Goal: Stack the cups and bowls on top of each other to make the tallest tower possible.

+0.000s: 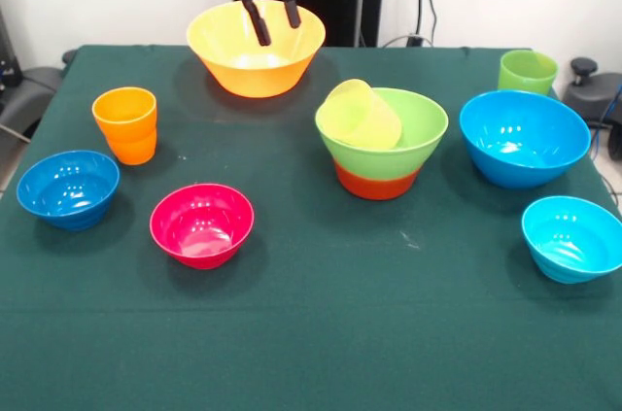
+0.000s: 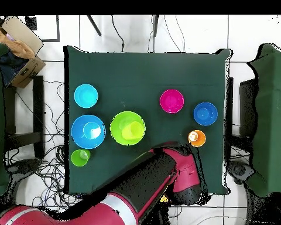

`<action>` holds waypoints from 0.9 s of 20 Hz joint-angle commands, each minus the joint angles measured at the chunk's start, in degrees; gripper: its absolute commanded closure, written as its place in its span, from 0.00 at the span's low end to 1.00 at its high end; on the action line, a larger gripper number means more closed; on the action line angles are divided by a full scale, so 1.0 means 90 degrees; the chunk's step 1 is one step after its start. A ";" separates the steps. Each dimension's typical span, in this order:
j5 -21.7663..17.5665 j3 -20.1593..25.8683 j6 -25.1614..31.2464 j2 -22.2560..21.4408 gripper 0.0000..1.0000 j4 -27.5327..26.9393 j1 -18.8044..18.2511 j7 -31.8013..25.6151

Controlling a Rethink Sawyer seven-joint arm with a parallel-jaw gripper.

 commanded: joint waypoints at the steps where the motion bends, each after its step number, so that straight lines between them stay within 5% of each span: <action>1: 0.0604 0.1141 0.0721 -0.0059 0.00 0.0181 -0.0269 -0.2184; 18: 0.1239 0.0961 0.0355 -0.0952 0.00 0.0425 -0.0807 -0.4115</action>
